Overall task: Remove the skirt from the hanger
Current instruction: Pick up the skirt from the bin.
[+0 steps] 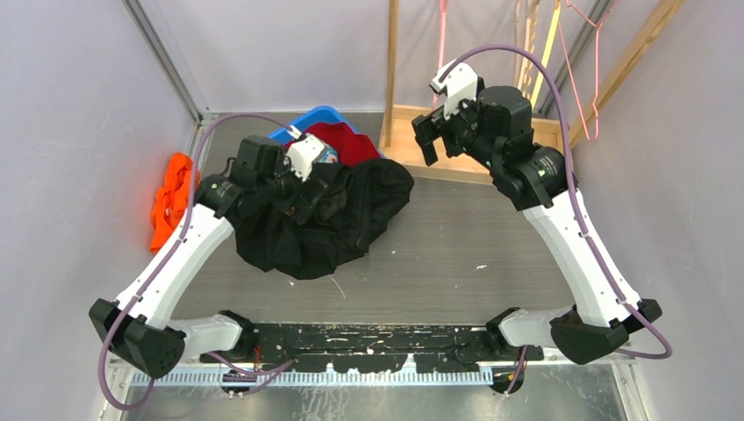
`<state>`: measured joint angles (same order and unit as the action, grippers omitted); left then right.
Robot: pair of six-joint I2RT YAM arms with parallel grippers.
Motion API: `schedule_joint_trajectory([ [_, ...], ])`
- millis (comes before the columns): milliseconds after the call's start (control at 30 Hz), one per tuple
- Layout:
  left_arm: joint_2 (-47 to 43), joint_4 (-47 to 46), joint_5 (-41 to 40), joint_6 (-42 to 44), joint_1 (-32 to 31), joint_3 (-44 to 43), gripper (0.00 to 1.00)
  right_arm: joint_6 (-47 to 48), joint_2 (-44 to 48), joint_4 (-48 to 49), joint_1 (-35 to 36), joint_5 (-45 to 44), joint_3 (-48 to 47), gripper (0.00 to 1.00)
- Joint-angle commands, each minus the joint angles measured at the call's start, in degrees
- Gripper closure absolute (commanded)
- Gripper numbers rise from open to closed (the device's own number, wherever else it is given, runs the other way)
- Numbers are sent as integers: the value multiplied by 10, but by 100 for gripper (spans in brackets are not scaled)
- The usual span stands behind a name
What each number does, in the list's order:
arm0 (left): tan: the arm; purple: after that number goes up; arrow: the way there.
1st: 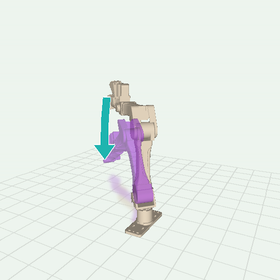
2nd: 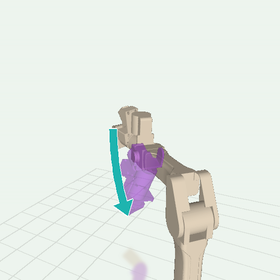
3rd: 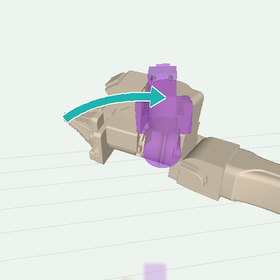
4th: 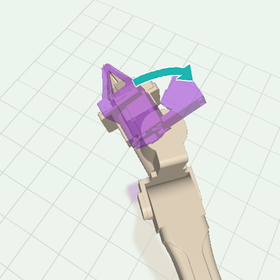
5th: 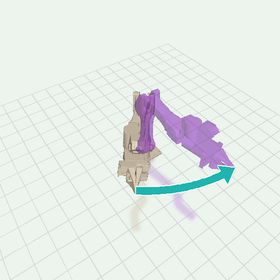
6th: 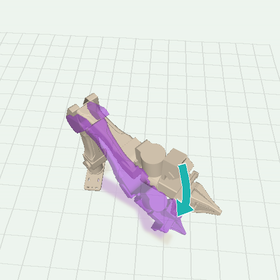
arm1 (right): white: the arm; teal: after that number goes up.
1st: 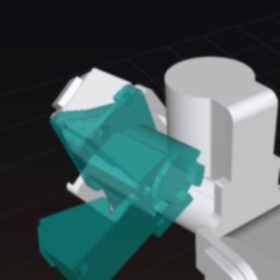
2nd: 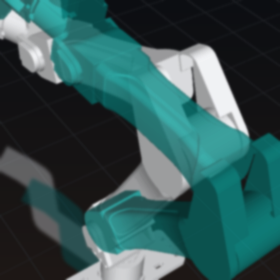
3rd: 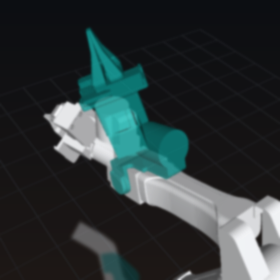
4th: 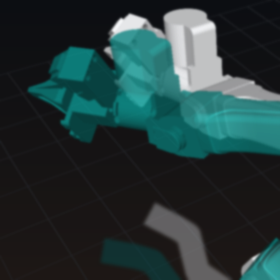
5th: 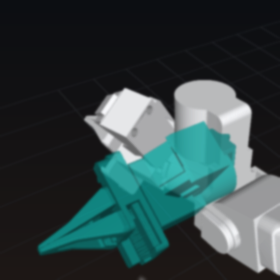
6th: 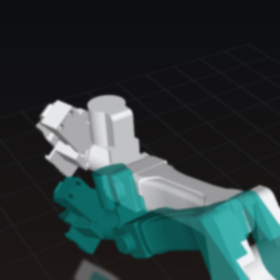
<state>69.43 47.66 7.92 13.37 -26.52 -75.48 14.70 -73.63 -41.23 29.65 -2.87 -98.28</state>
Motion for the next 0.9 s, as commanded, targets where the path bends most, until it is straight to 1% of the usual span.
schedule_joint_trajectory([
  [0,14,-79,15,-17,0,40,1,4,-5,18,7,7,-15,0],
  [67,27,-88,30,-20,0,53,1,5,-6,14,8,7,-18,0],
  [267,88,-144,28,-35,10,87,1,9,-10,8,9,12,-18,0],
  [533,166,-126,53,-30,17,64,1,19,-7,7,9,12,-13,0],
  [567,174,-118,58,-30,16,57,7,20,-6,7,10,12,-11,0],
  [600,179,-107,68,-28,16,46,24,20,-5,7,10,12,-10,0],
  [633,183,-100,70,-26,16,35,57,20,-4,8,10,12,-8,0],
  [667,186,-91,64,-27,16,23,94,20,-3,9,11,13,-7,0],
  [700,189,-82,56,-28,16,7,99,20,-2,11,11,13,-5,0],
  [800,203,-24,27,-14,16,-66,100,21,-1,14,13,14,0,0],
  [867,209,26,1,-5,16,-137,100,21,-1,15,16,15,3,0],
])
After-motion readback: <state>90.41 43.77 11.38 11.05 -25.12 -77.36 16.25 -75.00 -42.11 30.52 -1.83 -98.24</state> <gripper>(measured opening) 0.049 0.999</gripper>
